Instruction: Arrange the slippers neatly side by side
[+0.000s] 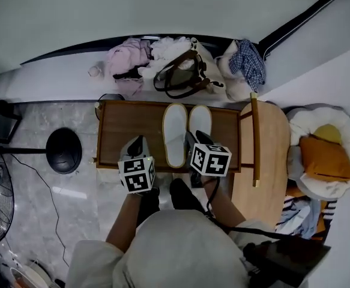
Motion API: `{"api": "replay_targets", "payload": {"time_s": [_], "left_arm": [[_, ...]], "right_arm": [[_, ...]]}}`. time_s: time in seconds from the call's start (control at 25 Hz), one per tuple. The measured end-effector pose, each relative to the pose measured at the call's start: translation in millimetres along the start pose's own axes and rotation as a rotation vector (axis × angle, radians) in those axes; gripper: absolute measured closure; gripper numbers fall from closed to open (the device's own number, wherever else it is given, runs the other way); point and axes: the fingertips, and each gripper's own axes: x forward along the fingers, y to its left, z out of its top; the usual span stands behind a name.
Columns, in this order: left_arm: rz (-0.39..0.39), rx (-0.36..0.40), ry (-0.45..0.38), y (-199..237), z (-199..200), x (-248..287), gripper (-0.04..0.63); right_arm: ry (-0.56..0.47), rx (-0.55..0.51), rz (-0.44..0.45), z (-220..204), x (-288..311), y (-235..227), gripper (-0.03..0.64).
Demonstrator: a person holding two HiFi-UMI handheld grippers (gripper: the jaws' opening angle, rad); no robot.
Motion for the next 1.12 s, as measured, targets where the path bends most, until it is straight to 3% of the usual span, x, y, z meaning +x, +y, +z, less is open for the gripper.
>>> {"api": "replay_targets", "payload": {"time_s": [0.24, 0.48, 0.76, 1.12], "left_arm": [[-0.033, 0.018, -0.076, -18, 38, -3, 0.592], [-0.069, 0.06, -0.155, -41, 75, -8, 0.592], [-0.117, 0.139, -0.204, -61, 113, -13, 0.592], [-0.134, 0.179, -0.238, -70, 147, -14, 0.592]], "right_arm": [[-0.074, -0.03, -0.023, 29, -28, -6, 0.469], [-0.152, -0.049, -0.068, 53, -56, -23, 0.531], [-0.22, -0.071, -0.108, 79, -81, -41, 0.569], [-0.307, -0.094, -0.165, 116, -115, -65, 0.575]]}}
